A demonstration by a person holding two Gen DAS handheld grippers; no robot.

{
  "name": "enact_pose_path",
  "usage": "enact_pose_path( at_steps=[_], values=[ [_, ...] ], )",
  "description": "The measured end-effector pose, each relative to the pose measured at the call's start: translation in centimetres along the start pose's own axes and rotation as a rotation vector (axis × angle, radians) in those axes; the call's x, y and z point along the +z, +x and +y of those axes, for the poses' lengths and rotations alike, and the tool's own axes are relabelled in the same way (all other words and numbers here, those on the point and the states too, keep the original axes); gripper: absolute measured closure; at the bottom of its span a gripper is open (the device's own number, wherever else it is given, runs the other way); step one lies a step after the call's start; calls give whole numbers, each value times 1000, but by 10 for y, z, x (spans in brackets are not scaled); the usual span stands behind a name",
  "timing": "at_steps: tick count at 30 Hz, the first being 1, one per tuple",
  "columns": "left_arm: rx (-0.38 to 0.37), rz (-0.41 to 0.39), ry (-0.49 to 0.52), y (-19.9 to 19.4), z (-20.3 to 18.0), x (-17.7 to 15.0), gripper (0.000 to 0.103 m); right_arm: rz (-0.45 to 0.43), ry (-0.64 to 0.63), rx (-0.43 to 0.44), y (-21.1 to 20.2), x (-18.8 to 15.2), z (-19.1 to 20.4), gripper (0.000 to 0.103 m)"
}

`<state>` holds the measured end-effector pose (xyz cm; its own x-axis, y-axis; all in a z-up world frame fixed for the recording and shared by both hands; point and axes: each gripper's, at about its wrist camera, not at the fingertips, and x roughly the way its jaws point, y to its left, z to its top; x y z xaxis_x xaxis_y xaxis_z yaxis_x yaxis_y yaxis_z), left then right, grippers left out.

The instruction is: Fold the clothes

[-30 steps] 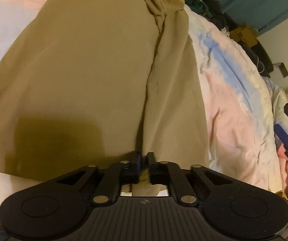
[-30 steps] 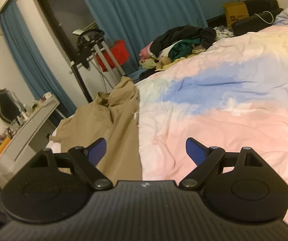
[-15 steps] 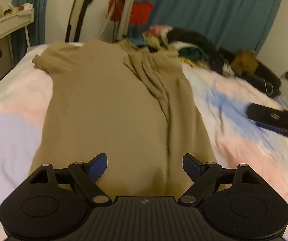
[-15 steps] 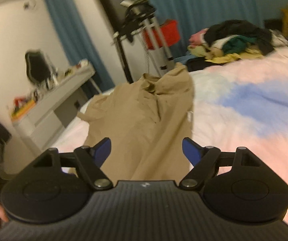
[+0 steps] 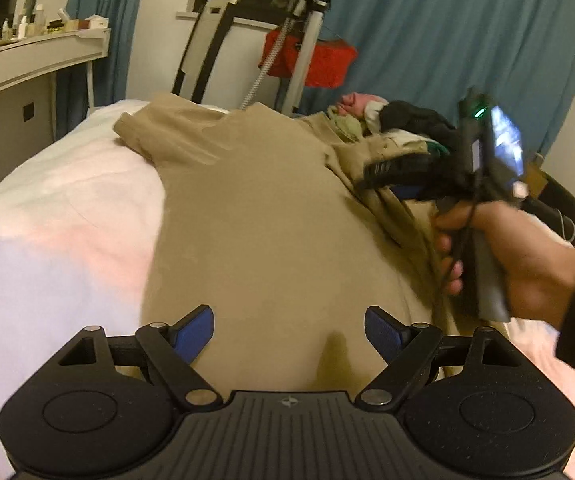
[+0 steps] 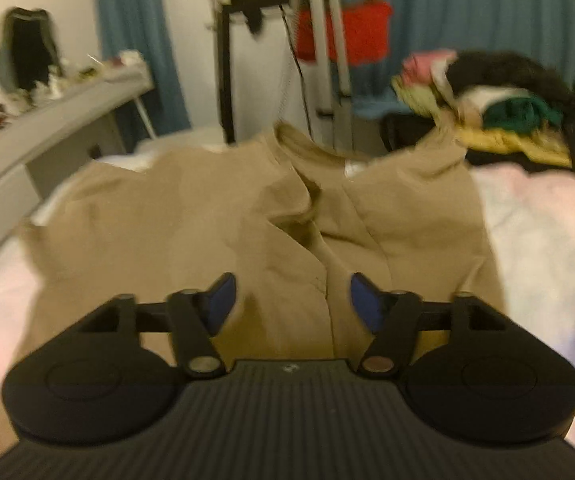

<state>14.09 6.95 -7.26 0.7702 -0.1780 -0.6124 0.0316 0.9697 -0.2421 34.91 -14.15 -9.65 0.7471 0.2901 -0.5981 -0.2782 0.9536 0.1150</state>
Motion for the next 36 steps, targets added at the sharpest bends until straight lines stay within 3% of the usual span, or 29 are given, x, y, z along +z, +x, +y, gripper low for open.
enact_pose_path(
  at_steps=[1, 3, 9, 14, 17, 18, 19, 21, 27, 36],
  values=[
    [-1, -8, -6, 0, 3, 2, 19, 15, -7, -9, 12, 1, 2, 83],
    [0, -21, -16, 0, 9, 5, 19, 31, -13, -23, 30, 4, 5, 94],
    [-3, -27, -57, -1, 21, 8, 19, -140, 74, -12, 22, 35, 17, 95],
    [22, -49, -15, -10, 14, 4, 19, -103, 103, -82, 37, 40, 21, 93],
    [27, -57, -14, -13, 12, 3, 18, -87, 110, -88, 34, 34, 22, 87],
    [28, -57, -15, -14, 12, 3, 18, -87, 112, -85, 30, 32, 22, 70],
    [30, -59, -15, -14, 12, 4, 18, -99, 111, -72, 20, 30, 23, 45],
    [37, -69, -2, -17, 10, 5, 18, -125, 109, -44, 0, 25, 23, 21],
    [40, -111, 50, -45, 7, -1, 17, -195, 136, 62, -102, 3, 18, 23],
    [34, -189, 96, -106, -14, -21, 14, -330, 154, 38, -261, -62, 19, 23]
  ],
)
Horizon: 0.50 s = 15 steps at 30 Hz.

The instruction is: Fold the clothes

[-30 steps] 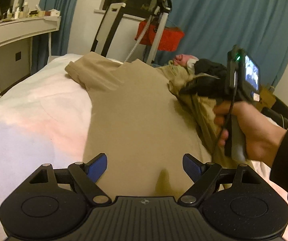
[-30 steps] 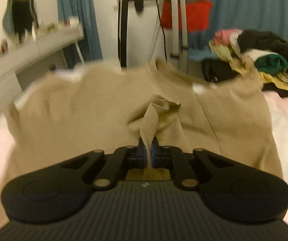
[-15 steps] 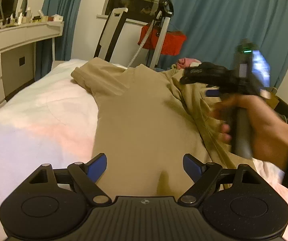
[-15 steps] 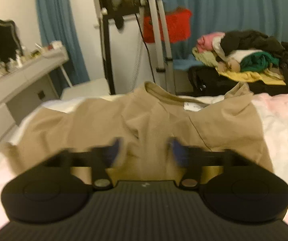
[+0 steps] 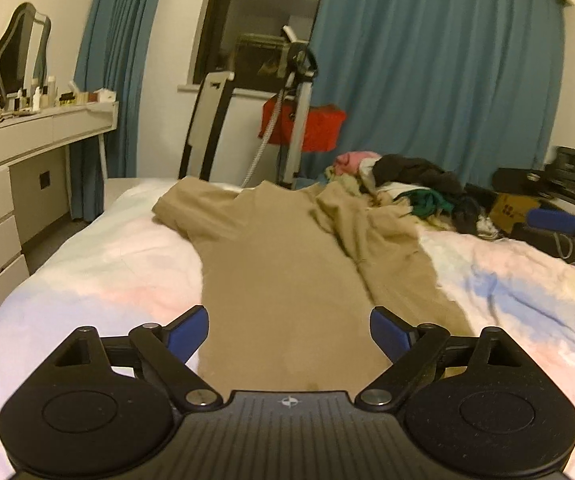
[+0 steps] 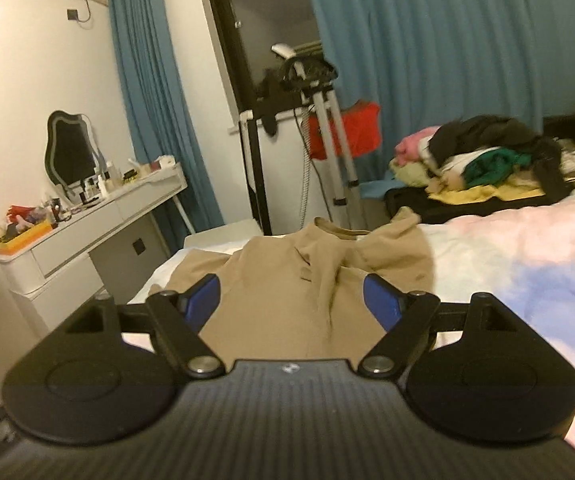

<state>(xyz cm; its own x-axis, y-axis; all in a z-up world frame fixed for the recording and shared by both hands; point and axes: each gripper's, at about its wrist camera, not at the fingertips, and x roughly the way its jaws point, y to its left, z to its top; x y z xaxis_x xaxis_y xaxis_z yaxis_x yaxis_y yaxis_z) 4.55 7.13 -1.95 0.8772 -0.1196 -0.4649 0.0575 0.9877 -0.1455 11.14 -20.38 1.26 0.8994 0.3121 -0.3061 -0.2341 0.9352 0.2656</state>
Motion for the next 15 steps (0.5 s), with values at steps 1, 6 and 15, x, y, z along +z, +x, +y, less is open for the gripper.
enact_pose_path(
  at_steps=[1, 6, 15],
  values=[
    [-3, -4, 3, -6, -3, -2, 13, -16, 12, 2, -15, -4, 0, 23],
    [-18, -27, 18, -36, -18, -10, 12, -60, 50, -15, -71, -30, -4, 23],
    [-29, -8, -46, -63, -21, -20, 9, -49, 110, -36, -89, -47, -18, 23]
  ],
)
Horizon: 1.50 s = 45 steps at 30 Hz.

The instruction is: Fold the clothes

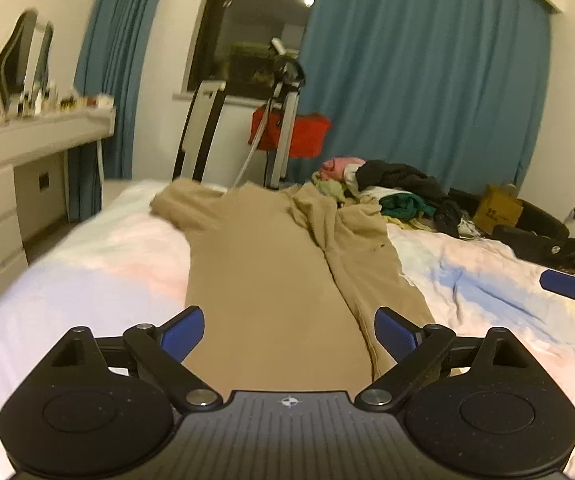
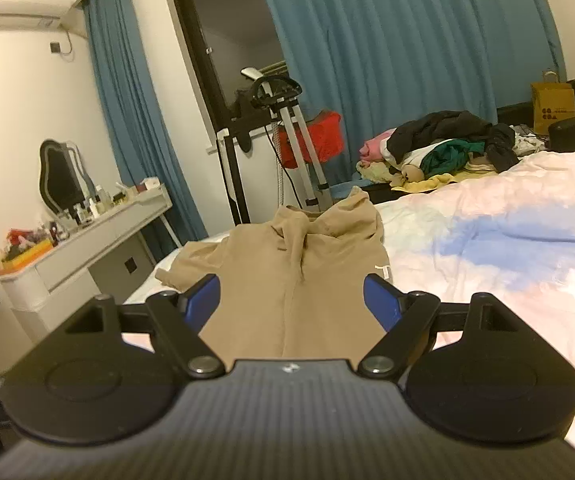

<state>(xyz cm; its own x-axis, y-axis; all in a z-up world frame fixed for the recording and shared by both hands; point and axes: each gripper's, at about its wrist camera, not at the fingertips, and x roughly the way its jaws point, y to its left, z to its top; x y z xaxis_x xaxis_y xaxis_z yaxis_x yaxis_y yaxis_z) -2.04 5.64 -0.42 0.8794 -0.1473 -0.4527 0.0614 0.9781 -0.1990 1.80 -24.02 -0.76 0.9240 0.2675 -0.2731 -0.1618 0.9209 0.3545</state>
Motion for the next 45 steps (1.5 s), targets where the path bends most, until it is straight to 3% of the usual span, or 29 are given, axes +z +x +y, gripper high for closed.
enact_pose_path(
  at_steps=[5, 10, 15, 20, 26, 29, 32, 35, 37, 39, 45],
  values=[
    [-12, 113, -207, 43, 34, 14, 7, 5, 34, -4, -5, -3, -8, 23],
    [61, 333, -461, 134, 95, 40, 8, 34, 59, -16, 6, -10, -21, 23],
    [133, 271, -583, 206, 143, 59, 8, 99, 82, -59, 40, -22, -40, 23],
    [164, 108, -670, 268, 182, 70, 5, 123, 139, -69, 75, -26, -60, 23],
    [196, -11, -560, 327, 186, 96, 15, 170, 225, -75, 118, -33, -85, 22],
    [241, -42, -534, 349, 192, 104, 27, 209, 272, -70, 140, -40, -93, 22],
    [240, -65, -542, 373, 200, 115, 39, 237, 287, -60, 159, -43, -95, 22],
    [239, -66, -504, 384, 205, 124, 63, 235, 292, -71, 168, -42, -100, 22],
    [234, -48, -464, 391, 204, 135, 93, 229, 318, -82, 170, -40, -108, 22],
    [235, -45, -397, 389, 191, 149, 94, 219, 349, -86, 168, -37, -114, 22],
    [254, -92, -126, 368, 104, 197, 95, 204, 412, -101, 150, -28, -131, 22]
  ],
)
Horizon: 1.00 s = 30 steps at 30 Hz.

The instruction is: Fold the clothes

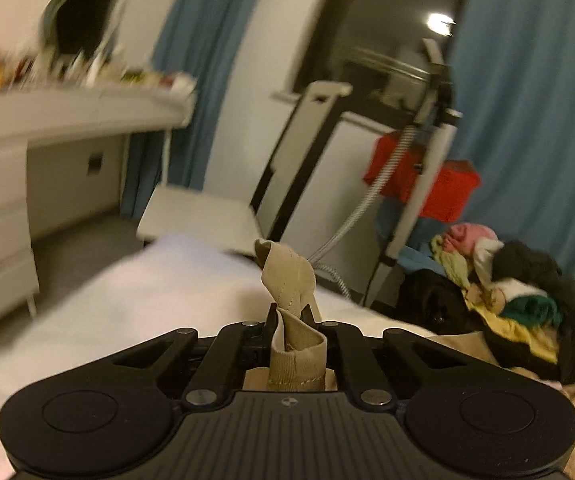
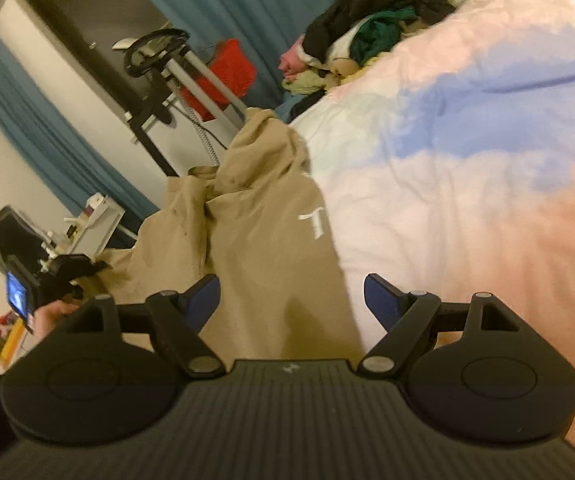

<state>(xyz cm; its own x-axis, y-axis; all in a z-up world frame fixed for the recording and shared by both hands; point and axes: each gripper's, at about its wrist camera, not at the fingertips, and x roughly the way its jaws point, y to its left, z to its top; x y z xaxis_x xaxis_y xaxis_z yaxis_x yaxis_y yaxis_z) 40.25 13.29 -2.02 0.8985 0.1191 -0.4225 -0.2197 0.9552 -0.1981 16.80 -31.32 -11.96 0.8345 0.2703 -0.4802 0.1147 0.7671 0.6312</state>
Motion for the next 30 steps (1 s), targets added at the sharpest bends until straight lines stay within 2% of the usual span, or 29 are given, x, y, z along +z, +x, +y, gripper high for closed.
enact_pose_path(
  at_steps=[4, 9, 14, 17, 19, 20, 22, 24, 26, 30],
  values=[
    [-19, -49, 197, -37, -71, 9, 95, -1, 38, -6, -18, 4, -8, 22],
    [-77, -23, 345, -62, -175, -8, 95, -34, -7, -16, -44, 10, -11, 21],
    [-105, 3, 417, -55, -262, -51, 95, -74, -67, -48, -58, 13, -16, 21],
    [-85, 55, 409, -36, -294, -81, 94, -71, -66, -58, -56, 14, -23, 21],
    [-63, 99, 391, -23, -309, -97, 83, -67, -62, -51, -53, 15, -27, 22],
    [-50, 120, 381, -17, -314, -103, 82, -74, -67, -57, -51, 15, -28, 22],
    [-42, 142, 374, -10, -314, -109, 56, -86, -73, -69, -48, 16, -31, 22],
    [-49, 153, 381, -10, -312, -112, 44, -80, -62, -69, -42, 17, -35, 21],
    [-62, 161, 386, -18, -306, -113, 41, -68, -52, -56, -38, 16, -37, 21],
    [-105, 166, 355, -66, -269, -110, 34, -71, -68, -42, -35, 15, -32, 21]
  ],
)
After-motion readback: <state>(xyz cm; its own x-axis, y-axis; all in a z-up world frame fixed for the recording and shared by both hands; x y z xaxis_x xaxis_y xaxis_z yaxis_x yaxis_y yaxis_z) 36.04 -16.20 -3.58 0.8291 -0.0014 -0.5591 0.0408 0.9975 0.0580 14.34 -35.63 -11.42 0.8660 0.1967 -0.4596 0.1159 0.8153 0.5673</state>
